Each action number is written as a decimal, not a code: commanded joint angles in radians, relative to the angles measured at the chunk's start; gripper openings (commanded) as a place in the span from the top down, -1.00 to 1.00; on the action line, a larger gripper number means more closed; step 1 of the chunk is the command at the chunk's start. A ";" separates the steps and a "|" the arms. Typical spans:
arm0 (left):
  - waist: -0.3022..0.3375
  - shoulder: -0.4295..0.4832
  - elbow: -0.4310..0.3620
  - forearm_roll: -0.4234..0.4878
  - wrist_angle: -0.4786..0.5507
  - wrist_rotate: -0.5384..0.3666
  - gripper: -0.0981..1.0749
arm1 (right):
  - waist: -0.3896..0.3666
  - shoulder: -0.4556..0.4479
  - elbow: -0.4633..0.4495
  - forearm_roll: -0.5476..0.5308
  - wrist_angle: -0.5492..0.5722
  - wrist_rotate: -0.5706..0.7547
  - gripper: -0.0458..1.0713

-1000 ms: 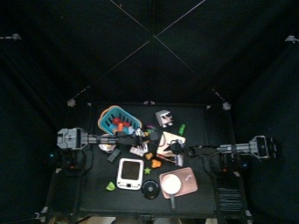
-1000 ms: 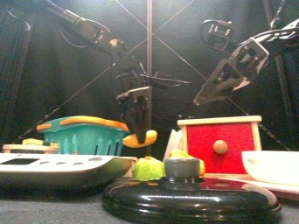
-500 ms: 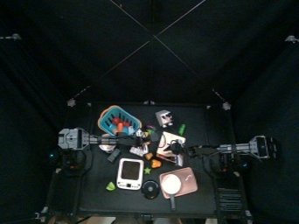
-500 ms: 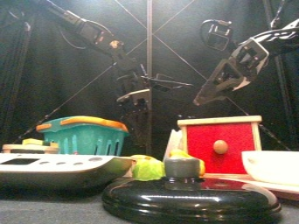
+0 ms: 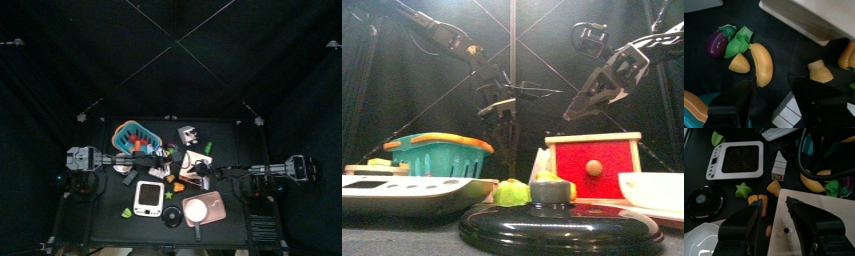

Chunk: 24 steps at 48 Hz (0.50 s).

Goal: Place banana right of basket

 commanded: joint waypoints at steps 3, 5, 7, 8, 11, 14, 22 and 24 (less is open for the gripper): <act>0.005 -0.046 -0.009 0.005 -0.012 -0.003 -0.65 | 0.002 -0.018 -0.012 0.000 -0.002 0.002 -0.52; 0.005 -0.051 -0.006 0.005 -0.011 -0.003 -0.65 | 0.002 -0.018 -0.012 0.000 -0.002 0.002 -0.52; 0.006 -0.055 -0.005 0.005 -0.012 -0.003 -0.65 | 0.002 -0.018 -0.012 0.000 -0.003 0.002 -0.52; 0.006 -0.057 -0.003 0.005 -0.012 -0.002 -0.65 | 0.002 -0.018 -0.012 0.000 -0.003 0.002 -0.52; 0.006 -0.071 0.003 0.005 -0.012 -0.002 -0.65 | 0.002 -0.018 -0.012 0.000 -0.003 0.002 -0.52; 0.006 -0.087 0.006 0.005 -0.015 0.000 -0.65 | 0.002 -0.018 -0.011 0.000 -0.003 0.002 -0.52; 0.006 -0.135 0.018 0.043 -0.052 0.005 -0.65 | 0.002 -0.018 -0.012 0.000 -0.002 0.002 -0.52; 0.018 -0.138 0.018 0.071 -0.064 0.005 -0.65 | 0.002 -0.018 -0.014 0.000 -0.003 0.002 -0.52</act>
